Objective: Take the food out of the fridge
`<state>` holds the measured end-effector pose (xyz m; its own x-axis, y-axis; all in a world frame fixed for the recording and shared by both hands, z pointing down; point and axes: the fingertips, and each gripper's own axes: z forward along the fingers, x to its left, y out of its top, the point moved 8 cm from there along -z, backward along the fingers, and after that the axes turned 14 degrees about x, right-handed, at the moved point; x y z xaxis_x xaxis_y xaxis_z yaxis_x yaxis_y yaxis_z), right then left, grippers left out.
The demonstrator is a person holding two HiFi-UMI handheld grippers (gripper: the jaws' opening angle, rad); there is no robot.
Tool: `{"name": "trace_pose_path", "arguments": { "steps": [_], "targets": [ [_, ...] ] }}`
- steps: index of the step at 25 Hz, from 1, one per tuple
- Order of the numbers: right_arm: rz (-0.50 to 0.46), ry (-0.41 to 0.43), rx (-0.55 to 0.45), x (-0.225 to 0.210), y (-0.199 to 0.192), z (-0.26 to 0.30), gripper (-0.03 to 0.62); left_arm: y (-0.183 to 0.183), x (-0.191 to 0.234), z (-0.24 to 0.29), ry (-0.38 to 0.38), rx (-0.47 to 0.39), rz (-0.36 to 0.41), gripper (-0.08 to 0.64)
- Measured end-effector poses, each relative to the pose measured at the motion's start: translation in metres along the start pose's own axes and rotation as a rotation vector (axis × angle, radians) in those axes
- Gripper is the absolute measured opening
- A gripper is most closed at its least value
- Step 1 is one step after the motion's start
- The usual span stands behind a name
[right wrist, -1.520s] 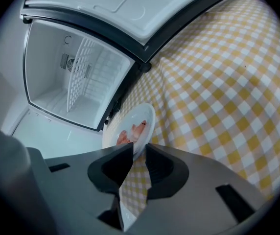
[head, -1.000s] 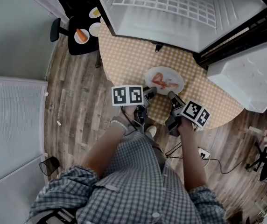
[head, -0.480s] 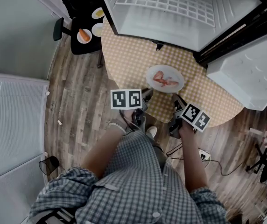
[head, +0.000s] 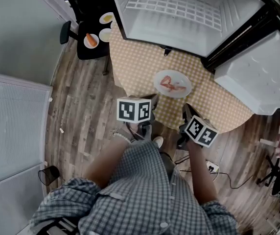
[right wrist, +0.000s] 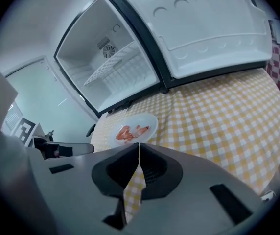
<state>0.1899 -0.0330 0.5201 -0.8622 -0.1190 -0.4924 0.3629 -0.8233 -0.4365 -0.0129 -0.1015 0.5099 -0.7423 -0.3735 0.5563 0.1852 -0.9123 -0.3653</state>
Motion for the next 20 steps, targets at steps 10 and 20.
{"name": "trace_pose_path", "arguments": {
  "steps": [10,20],
  "targets": [
    [-0.269,0.002,-0.146,0.041,0.02,-0.049,0.009,0.01,-0.05,-0.031,0.065,-0.131,0.27,0.006],
    [-0.387,0.038,-0.283,0.069,0.034,-0.096,0.009,0.014,-0.084,-0.068,0.076,-0.243,0.385,0.006]
  ]
}}
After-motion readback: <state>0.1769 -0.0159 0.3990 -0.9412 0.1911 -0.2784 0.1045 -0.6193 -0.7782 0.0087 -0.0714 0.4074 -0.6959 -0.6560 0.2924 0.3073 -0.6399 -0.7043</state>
